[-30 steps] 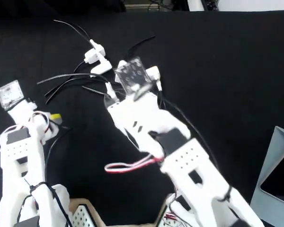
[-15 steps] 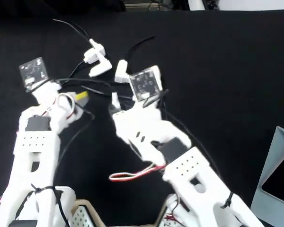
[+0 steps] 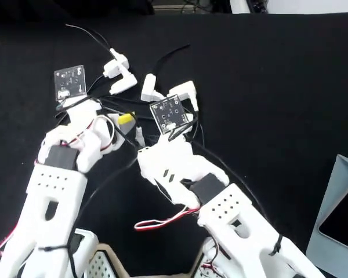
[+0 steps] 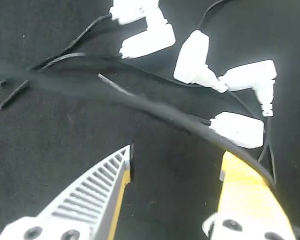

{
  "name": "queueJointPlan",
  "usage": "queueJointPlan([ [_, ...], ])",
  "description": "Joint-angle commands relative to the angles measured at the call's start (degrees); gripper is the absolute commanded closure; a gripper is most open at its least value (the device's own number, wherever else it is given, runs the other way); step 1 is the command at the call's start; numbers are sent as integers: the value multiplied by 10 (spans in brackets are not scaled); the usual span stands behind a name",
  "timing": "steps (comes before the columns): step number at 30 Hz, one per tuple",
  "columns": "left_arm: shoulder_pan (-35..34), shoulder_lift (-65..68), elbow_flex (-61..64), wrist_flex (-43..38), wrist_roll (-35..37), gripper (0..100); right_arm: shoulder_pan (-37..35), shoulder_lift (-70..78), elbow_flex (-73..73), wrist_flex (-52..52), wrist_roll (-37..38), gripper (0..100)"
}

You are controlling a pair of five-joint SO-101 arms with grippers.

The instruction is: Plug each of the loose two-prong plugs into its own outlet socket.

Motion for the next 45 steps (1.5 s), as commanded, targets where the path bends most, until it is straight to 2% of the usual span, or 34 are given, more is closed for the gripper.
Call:
queueJointPlan([
  [1,16,-80,-3,6,-65,709,-7,-11,-1,-9,13,987],
  [7,52,-184,83,2,-154,710,-7,-11,10,-11,25,987],
  [14,58,-264,135,5,-212,711,-7,-11,10,-9,25,987],
  [19,53,-266,145,6,-221,711,-4,-11,10,-8,25,987],
  [22,23,-266,141,4,-218,711,-4,-11,10,-7,25,987],
  [25,-23,-266,123,3,-217,710,32,-13,6,-7,25,987],
  [30,-80,-260,80,6,-222,710,153,-12,-30,-8,25,987],
  [33,-86,-215,48,15,-258,711,216,-12,-51,-11,21,987],
  [38,-86,-62,-46,54,-290,711,301,-12,-80,-12,4,987],
  [45,-35,148,-170,53,-433,711,368,-11,-92,-43,-20,987],
])
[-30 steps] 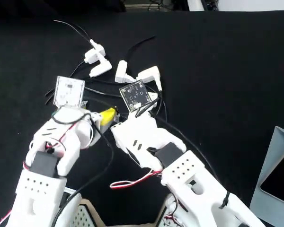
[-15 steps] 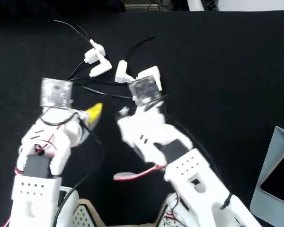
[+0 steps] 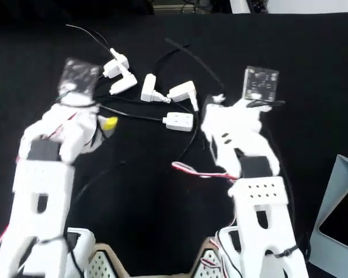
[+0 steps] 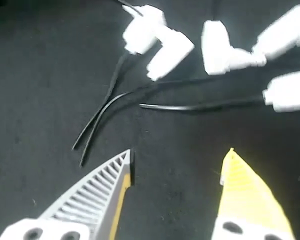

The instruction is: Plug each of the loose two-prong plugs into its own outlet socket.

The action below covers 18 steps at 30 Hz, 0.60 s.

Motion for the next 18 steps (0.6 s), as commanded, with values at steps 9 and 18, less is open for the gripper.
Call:
queueJointPlan([
  [9,110,382,-241,-3,-236,711,43,-10,-16,-60,-8,987],
  [18,129,580,-411,-45,-280,711,44,-10,-16,-61,-8,987],
])
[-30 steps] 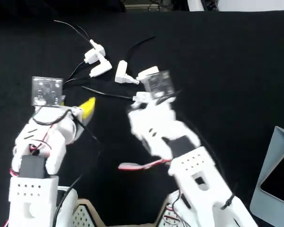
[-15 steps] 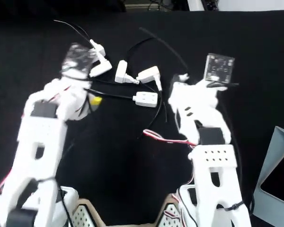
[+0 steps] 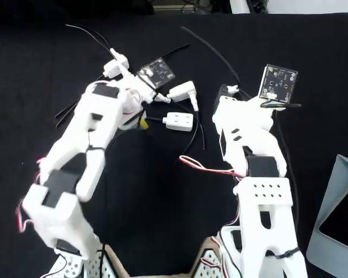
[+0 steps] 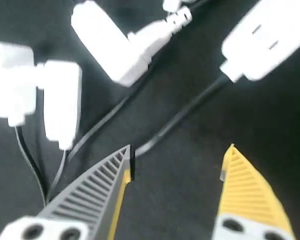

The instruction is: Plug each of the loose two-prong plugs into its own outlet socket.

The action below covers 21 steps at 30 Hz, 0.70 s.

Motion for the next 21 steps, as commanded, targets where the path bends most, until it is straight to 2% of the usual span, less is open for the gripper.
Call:
queueJointPlan([
  [1,23,68,-98,-14,-32,711,11,-11,-16,-13,-6,987],
  [14,34,230,-218,-12,-34,713,11,-11,-17,-12,-5,987],
  [17,34,244,-217,-10,-39,779,11,-11,-17,-12,-5,987],
  [21,38,249,-214,12,-109,858,11,-11,-17,-12,-5,987],
])
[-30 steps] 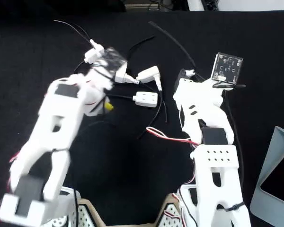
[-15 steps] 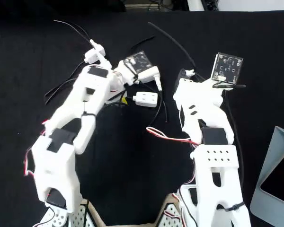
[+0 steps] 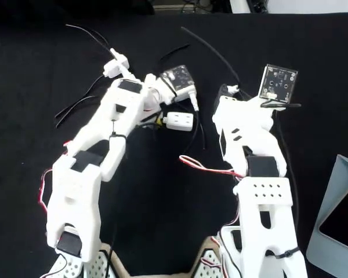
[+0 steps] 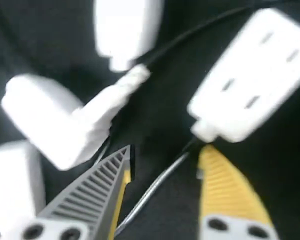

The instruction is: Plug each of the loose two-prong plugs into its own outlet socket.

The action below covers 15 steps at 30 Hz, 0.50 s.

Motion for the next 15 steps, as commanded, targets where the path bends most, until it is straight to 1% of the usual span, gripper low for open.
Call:
queueJointPlan([
  [1,3,10,-22,29,-78,863,11,-11,-17,-12,-5,987],
  [3,5,10,-20,56,-104,867,11,-11,-16,-12,-5,987],
  [5,8,9,-21,86,-113,875,11,-11,-16,-12,-5,987],
  [11,14,-10,-47,193,-115,969,11,-12,-16,-12,-5,987],
  [15,14,-27,-56,252,-115,970,11,-12,-16,-12,-5,987],
])
